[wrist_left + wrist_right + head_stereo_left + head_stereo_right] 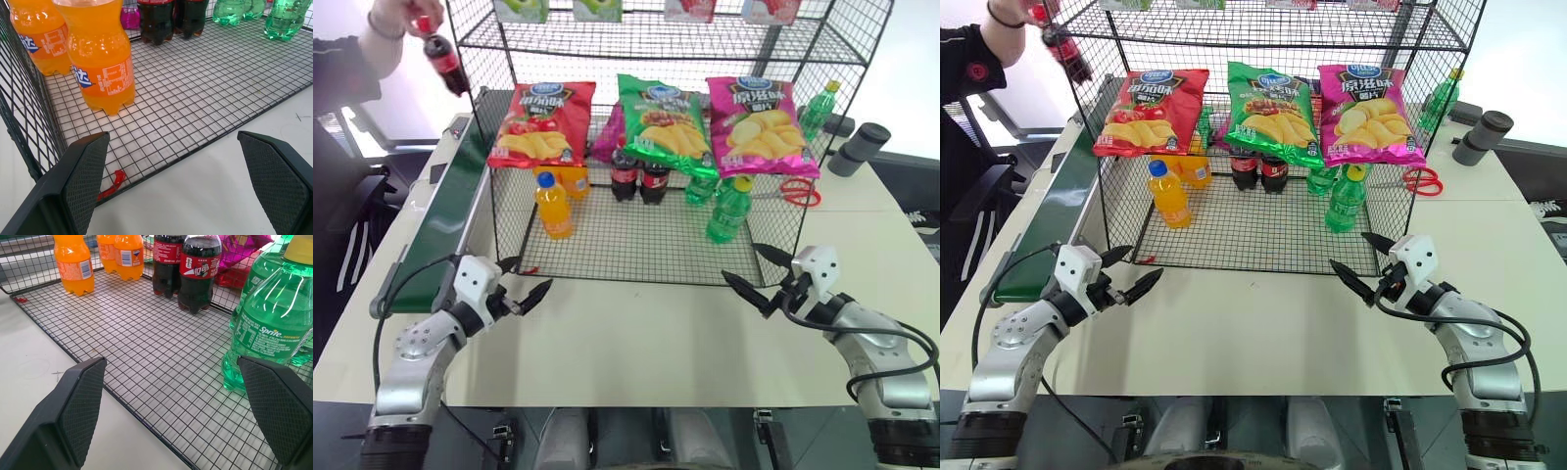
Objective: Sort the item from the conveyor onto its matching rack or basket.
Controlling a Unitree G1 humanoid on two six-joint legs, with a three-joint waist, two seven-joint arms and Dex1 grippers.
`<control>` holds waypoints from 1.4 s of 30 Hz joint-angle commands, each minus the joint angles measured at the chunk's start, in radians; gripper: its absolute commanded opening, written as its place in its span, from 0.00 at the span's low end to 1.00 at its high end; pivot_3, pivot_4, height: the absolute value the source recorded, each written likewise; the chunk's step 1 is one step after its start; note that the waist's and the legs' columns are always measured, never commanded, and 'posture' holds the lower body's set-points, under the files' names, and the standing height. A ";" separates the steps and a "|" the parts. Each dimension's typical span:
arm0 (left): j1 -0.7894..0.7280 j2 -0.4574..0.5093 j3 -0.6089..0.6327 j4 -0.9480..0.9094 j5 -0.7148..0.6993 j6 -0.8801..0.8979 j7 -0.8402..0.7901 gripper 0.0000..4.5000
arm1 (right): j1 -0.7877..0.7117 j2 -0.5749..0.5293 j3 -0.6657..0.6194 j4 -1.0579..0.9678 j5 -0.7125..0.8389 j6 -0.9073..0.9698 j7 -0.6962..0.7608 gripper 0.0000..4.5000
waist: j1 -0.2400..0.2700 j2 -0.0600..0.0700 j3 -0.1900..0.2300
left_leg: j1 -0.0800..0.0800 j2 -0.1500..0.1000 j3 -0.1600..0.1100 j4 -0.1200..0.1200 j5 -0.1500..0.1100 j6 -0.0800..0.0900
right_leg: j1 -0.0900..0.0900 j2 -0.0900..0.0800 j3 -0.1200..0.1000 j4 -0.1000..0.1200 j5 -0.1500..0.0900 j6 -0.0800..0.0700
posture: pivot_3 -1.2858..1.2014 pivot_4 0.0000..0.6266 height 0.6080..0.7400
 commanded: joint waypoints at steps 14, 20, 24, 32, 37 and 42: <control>-0.060 -0.010 0.121 -0.042 -0.116 0.007 0.028 1.00 | -0.009 0.009 0.001 -0.020 0.013 -0.015 0.000 0.99 | 0.000 0.000 0.000 | 0.000 0.000 0.000 0.000 0.000 0.000 | 0.000 0.000 0.000 0.000 0.000 0.000 | 0.52 0.24 1.00; -0.115 -0.041 0.220 0.002 -0.132 -0.017 0.129 1.00 | -0.022 0.009 0.008 -0.022 0.020 -0.004 0.008 0.99 | 0.001 0.000 0.000 | 0.000 0.000 0.000 0.001 0.000 0.000 | 0.000 0.000 0.000 0.000 0.000 0.000 | 0.52 0.24 1.00; -0.142 -0.062 0.300 0.063 -0.142 -0.040 0.216 1.00 | -0.040 0.007 0.029 -0.058 0.041 0.047 0.013 0.99 | -0.002 0.000 0.000 | 0.000 0.000 0.000 0.001 0.000 0.000 | 0.000 0.001 0.000 0.001 0.000 0.000 | 0.52 0.24 1.00; -0.142 -0.072 0.305 0.117 -0.063 -0.074 0.340 1.00 | -0.063 0.061 0.145 -0.197 0.045 0.148 -0.029 0.99 | 0.001 -0.001 0.000 | 0.000 0.000 0.000 0.001 0.000 0.000 | 0.000 0.001 0.000 0.001 0.000 0.000 | 0.52 0.24 1.00; -0.143 -0.080 0.300 0.150 -0.038 -0.095 0.389 1.00 | -0.083 0.127 0.233 -0.265 0.040 0.165 -0.047 0.99 | 0.000 -0.001 -0.001 | 0.000 0.000 -0.001 0.001 0.000 0.000 | 0.000 0.000 0.000 0.001 0.000 0.000 | 0.52 0.24 1.00; -0.160 -0.079 0.304 0.181 -0.026 -0.115 0.423 1.00 | -0.078 0.170 0.305 -0.308 0.059 0.164 -0.017 0.99 | 0.001 -0.002 -0.001 | 0.000 0.000 -0.001 0.001 0.000 0.000 | 0.000 0.000 -0.001 0.001 0.000 0.000 | 0.52 0.24 1.00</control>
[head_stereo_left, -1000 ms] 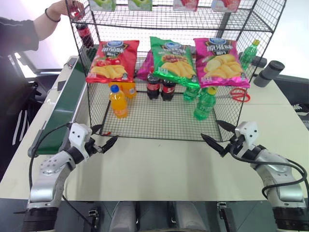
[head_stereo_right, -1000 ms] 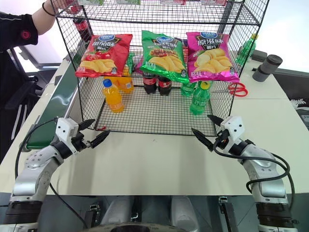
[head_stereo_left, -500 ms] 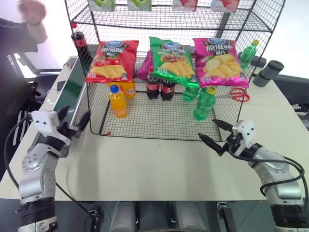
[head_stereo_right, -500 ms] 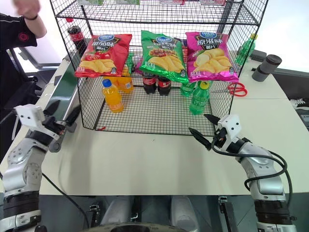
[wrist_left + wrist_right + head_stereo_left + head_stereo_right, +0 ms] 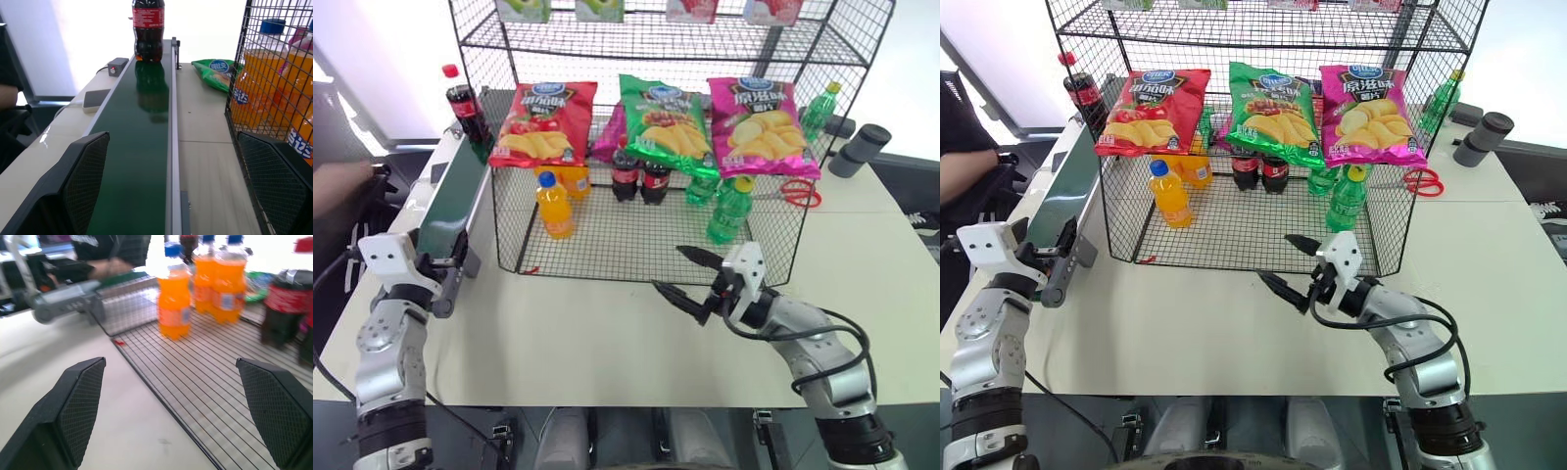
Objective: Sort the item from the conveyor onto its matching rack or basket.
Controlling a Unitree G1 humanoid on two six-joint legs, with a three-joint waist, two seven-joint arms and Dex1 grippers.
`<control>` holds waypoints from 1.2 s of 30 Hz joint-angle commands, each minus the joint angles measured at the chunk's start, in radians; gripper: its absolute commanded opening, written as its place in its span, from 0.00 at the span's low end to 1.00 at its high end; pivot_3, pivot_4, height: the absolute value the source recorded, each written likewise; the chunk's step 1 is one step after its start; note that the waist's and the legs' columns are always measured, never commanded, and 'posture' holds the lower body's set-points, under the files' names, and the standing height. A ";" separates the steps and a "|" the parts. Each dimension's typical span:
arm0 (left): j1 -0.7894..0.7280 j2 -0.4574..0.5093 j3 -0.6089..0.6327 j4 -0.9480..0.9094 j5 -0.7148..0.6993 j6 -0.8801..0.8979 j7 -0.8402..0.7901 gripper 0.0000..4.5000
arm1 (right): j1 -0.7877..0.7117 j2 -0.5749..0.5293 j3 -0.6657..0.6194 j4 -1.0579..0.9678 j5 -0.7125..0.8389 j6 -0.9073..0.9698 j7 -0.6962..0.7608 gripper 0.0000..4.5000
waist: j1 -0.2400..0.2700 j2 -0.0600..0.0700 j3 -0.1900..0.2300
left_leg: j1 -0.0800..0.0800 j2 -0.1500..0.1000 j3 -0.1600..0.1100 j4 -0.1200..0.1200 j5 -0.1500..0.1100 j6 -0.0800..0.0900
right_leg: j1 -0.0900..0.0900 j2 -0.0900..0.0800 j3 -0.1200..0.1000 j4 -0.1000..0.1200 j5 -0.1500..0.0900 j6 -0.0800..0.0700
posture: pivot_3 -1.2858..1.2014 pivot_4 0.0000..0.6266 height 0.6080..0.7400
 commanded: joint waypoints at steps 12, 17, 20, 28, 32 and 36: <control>-0.036 0.009 0.015 0.055 0.025 -0.060 0.038 1.00 | -0.015 0.042 0.111 -0.104 0.046 -0.014 0.041 0.99 | -0.001 0.000 0.000 | 0.000 0.000 0.000 0.000 0.000 0.000 | 0.000 0.000 0.000 0.000 0.000 0.000 | 0.52 0.24 1.00; -0.046 -0.002 0.027 0.059 -0.002 -0.053 0.041 1.00 | -0.019 0.048 0.119 -0.097 0.054 -0.009 0.052 0.99 | -0.001 -0.001 0.000 | 0.000 0.000 0.000 0.000 0.000 0.000 | 0.000 -0.001 -0.001 0.000 0.000 0.000 | 0.52 0.24 1.00; -0.046 0.002 0.027 0.063 0.014 -0.061 0.059 1.00 | -0.021 0.052 0.121 -0.094 0.058 -0.006 0.052 0.99 | -0.001 -0.001 0.000 | 0.000 0.000 0.000 0.000 0.000 0.000 | 0.000 -0.001 -0.001 0.000 0.000 0.000 | 0.52 0.24 1.00; -0.065 0.014 0.045 0.111 0.015 -0.078 0.094 1.00 | -0.017 0.058 0.123 -0.098 0.063 -0.008 0.047 0.99 | -0.001 -0.001 0.000 | 0.000 0.000 0.000 0.000 0.000 0.000 | 0.000 -0.001 -0.001 0.000 0.000 0.000 | 0.52 0.24 1.00; -0.071 0.012 0.048 0.127 0.014 -0.088 0.098 1.00 | -0.016 0.058 0.123 -0.101 0.067 -0.005 0.045 0.99 | -0.001 -0.001 0.000 | 0.000 0.000 0.000 0.000 0.000 0.000 | 0.000 -0.001 -0.001 0.000 0.000 0.000 | 0.52 0.24 1.00; -0.071 0.011 0.048 0.134 0.015 -0.095 0.098 1.00 | -0.015 0.057 0.123 -0.102 0.073 -0.003 0.043 0.99 | -0.001 -0.001 -0.001 | 0.000 0.000 0.000 0.000 0.000 0.000 | 0.000 -0.001 -0.001 0.000 0.000 0.000 | 0.52 0.24 1.00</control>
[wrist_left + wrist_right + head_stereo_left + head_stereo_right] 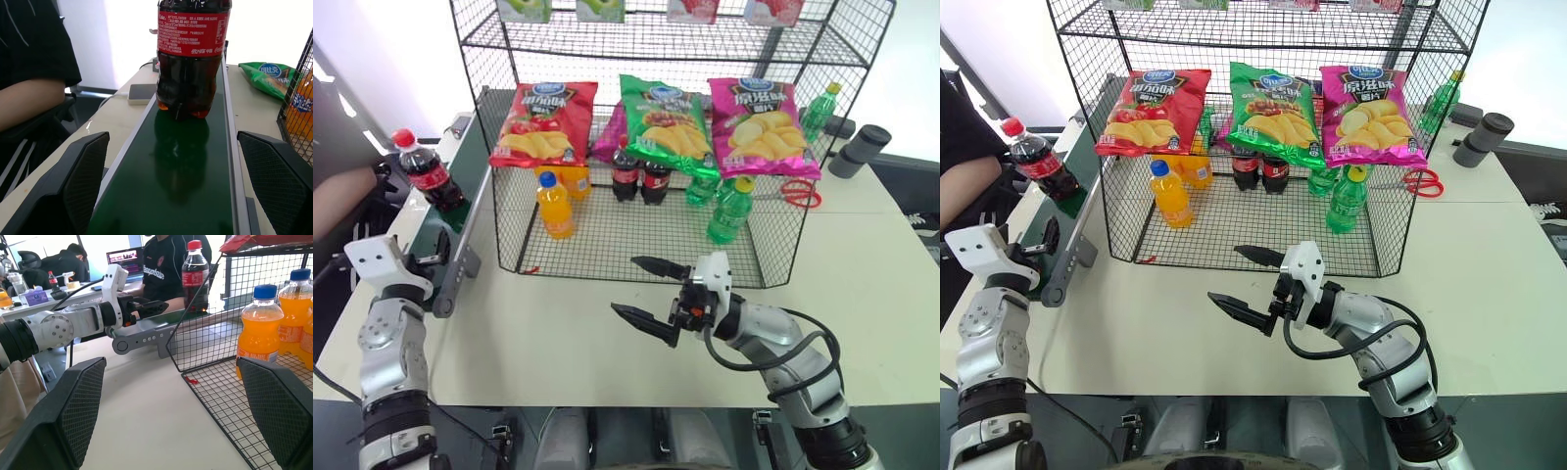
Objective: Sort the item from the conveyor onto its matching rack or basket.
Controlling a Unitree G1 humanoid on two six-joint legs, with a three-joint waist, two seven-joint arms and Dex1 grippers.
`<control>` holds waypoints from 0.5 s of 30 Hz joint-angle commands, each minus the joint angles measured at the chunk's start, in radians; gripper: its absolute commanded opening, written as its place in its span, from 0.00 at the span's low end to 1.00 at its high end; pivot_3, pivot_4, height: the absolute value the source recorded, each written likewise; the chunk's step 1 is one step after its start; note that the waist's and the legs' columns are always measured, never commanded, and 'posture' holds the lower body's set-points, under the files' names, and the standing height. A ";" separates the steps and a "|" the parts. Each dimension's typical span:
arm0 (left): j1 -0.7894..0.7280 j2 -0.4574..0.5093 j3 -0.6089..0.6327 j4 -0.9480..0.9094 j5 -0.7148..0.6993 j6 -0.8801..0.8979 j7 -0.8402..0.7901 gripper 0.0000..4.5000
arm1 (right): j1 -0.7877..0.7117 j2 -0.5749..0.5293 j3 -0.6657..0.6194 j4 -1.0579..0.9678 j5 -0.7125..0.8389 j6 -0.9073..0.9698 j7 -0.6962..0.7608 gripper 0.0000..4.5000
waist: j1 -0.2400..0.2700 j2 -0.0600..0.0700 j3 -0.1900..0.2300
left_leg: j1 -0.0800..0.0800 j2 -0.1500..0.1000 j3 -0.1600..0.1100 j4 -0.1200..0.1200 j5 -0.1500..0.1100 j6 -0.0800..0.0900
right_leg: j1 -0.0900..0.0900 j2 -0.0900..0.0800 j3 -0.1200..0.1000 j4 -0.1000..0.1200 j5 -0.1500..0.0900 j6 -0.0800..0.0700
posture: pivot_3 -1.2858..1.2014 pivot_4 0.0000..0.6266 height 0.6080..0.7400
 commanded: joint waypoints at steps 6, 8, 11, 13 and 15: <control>-0.012 0.017 0.020 -0.002 0.005 -0.045 0.002 1.00 | -0.001 0.008 -0.002 -0.028 0.023 -0.003 -0.003 0.99 | 0.000 0.000 0.000 | 0.000 0.000 0.000 0.000 0.000 0.000 | 0.000 0.000 0.000 0.000 0.000 0.000 | 0.52 0.24 1.00; -0.012 0.017 0.020 -0.001 0.005 -0.048 0.003 1.00 | -0.001 0.008 -0.002 -0.028 0.025 0.000 -0.002 0.99 | 0.000 0.000 0.000 | 0.000 0.000 0.000 0.000 0.000 0.000 | 0.000 0.000 0.000 0.000 0.000 0.000 | 0.52 0.24 1.00; -0.012 0.016 0.021 0.002 0.005 -0.054 0.005 1.00 | -0.003 0.007 -0.002 -0.027 0.029 0.001 0.000 0.99 | 0.000 0.000 0.000 | 0.000 0.000 0.000 0.000 0.000 0.000 | 0.000 0.000 0.000 0.000 0.000 0.000 | 0.52 0.24 1.00; -0.010 0.018 0.024 0.007 0.009 -0.057 0.012 1.00 | -0.004 0.006 -0.001 -0.026 0.032 0.003 0.001 0.99 | 0.000 0.000 0.000 | 0.000 0.000 0.000 0.000 0.000 0.000 | 0.000 0.000 0.000 0.000 0.000 0.000 | 0.52 0.24 1.00; -0.009 0.017 0.027 0.011 0.003 -0.061 0.010 1.00 | -0.005 0.006 -0.001 -0.026 0.035 0.006 0.001 0.99 | 0.000 0.000 0.000 | 0.000 0.000 0.000 0.000 0.000 0.000 | 0.000 0.000 0.000 0.000 0.000 0.000 | 0.52 0.24 1.00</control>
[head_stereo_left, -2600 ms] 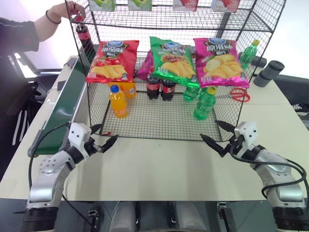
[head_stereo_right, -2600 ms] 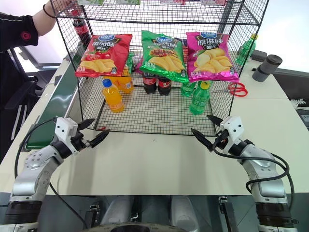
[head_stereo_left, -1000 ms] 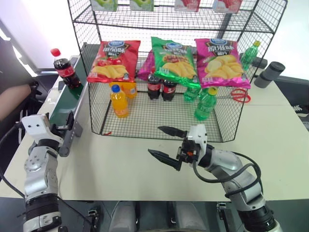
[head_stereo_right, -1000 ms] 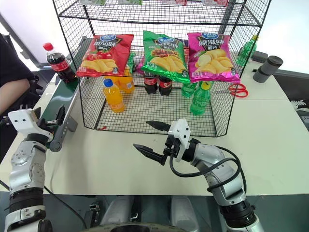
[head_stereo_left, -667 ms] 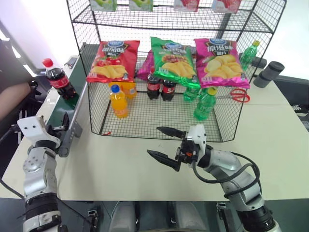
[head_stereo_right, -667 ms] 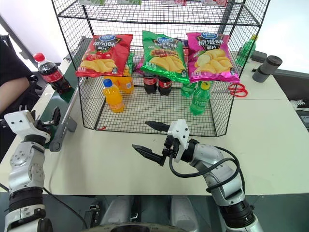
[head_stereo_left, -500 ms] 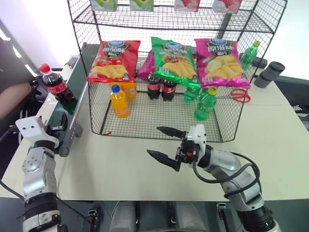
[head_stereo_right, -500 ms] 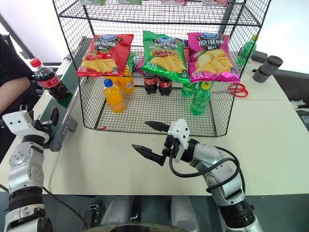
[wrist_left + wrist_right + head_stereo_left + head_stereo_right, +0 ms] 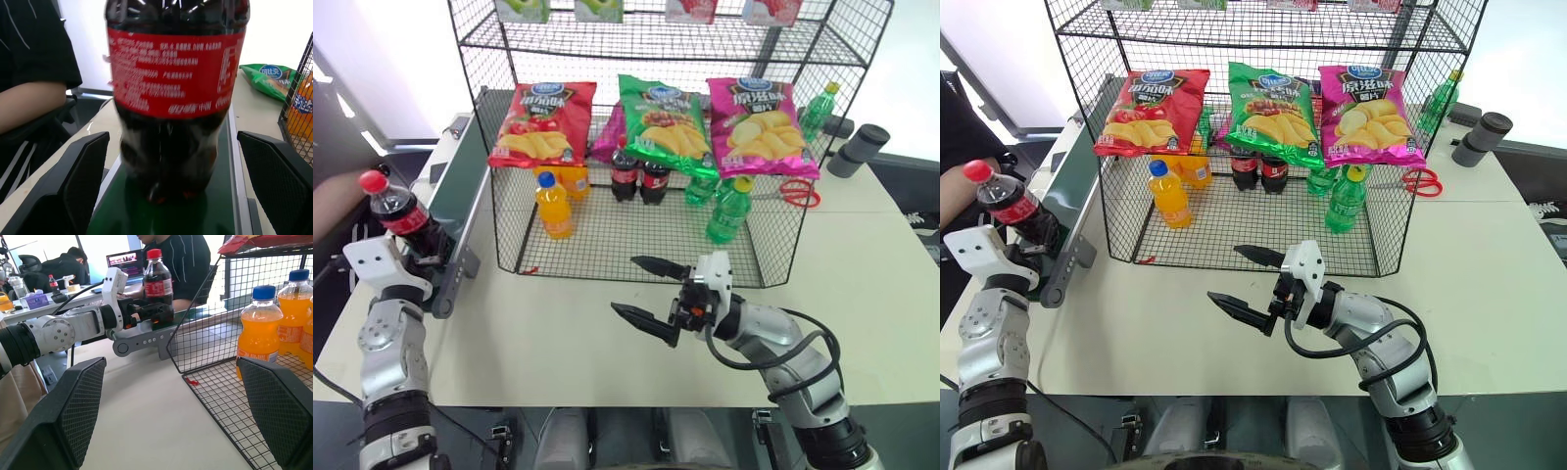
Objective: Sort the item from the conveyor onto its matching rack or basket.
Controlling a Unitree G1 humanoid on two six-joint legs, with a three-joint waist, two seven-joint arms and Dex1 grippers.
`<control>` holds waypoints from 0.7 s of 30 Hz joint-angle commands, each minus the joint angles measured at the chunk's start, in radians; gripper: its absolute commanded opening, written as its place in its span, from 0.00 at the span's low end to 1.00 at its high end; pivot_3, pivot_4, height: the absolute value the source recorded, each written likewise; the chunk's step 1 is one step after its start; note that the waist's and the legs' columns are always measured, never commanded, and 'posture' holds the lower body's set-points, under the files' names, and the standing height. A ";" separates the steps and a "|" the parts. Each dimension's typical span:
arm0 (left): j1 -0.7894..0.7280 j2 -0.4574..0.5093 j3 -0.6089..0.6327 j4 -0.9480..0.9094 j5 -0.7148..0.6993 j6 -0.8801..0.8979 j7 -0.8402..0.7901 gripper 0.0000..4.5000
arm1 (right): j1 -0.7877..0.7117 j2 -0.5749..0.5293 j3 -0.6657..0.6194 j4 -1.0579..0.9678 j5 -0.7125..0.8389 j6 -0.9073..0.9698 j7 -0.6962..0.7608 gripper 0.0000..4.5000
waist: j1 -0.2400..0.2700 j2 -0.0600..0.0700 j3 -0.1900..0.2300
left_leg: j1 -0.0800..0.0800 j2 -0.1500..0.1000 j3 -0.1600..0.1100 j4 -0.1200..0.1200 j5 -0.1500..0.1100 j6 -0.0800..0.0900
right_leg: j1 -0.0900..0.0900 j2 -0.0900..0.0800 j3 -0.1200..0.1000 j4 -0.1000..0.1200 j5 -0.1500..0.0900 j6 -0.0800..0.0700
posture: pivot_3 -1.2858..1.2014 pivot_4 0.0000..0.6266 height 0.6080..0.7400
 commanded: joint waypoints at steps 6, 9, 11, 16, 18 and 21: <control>0.000 0.028 0.024 -0.012 0.014 -0.035 -0.003 0.65 | -0.007 0.004 0.000 -0.026 0.024 0.007 0.004 1.00 | 0.003 0.000 0.000 | 0.000 0.000 0.000 0.000 0.000 0.000 | 0.000 -0.001 0.000 0.000 0.000 0.000 | 0.52 0.24 1.00; 0.000 0.057 0.038 -0.045 -0.019 -0.029 -0.051 0.65 | -0.006 0.004 -0.002 -0.027 0.023 0.012 0.003 1.00 | 0.000 -0.001 0.000 | 0.000 0.000 0.000 0.000 0.000 0.000 | 0.000 -0.001 0.000 0.000 0.000 0.000 | 0.52 0.24 1.00; -0.002 0.084 0.052 -0.099 -0.074 -0.004 -0.108 0.65 | -0.006 0.003 -0.006 -0.026 0.021 0.012 0.000 1.00 | 0.000 -0.002 0.000 | 0.000 0.000 0.000 0.000 0.000 0.000 | 0.000 -0.001 0.000 0.000 0.000 0.000 | 0.52 0.24 1.00; 0.019 0.156 0.015 -0.253 -0.188 0.104 -0.280 0.65 | -0.012 -0.001 -0.028 -0.014 0.013 0.003 -0.010 1.00 | -0.001 -0.004 0.000 | -0.002 0.000 -0.001 -0.001 0.000 0.000 | -0.002 -0.002 0.000 -0.001 0.000 -0.001 | 0.52 0.24 1.00; 0.037 0.179 -0.032 -0.357 -0.263 0.185 -0.370 0.65 | -0.025 -0.009 -0.047 -0.002 0.017 0.003 -0.009 1.00 | -0.001 -0.004 0.000 | -0.002 0.000 -0.001 -0.001 0.000 -0.001 | -0.002 -0.003 0.000 -0.002 0.000 -0.001 | 0.52 0.24 1.00; 0.049 0.179 -0.091 -0.469 -0.359 0.300 -0.426 0.65 | -0.048 -0.019 -0.065 0.006 0.028 0.016 -0.003 1.00 | 0.000 -0.004 0.000 | -0.002 -0.001 -0.001 -0.002 0.000 -0.001 | -0.001 -0.005 0.000 -0.003 -0.002 -0.004 | 0.52 0.24 1.00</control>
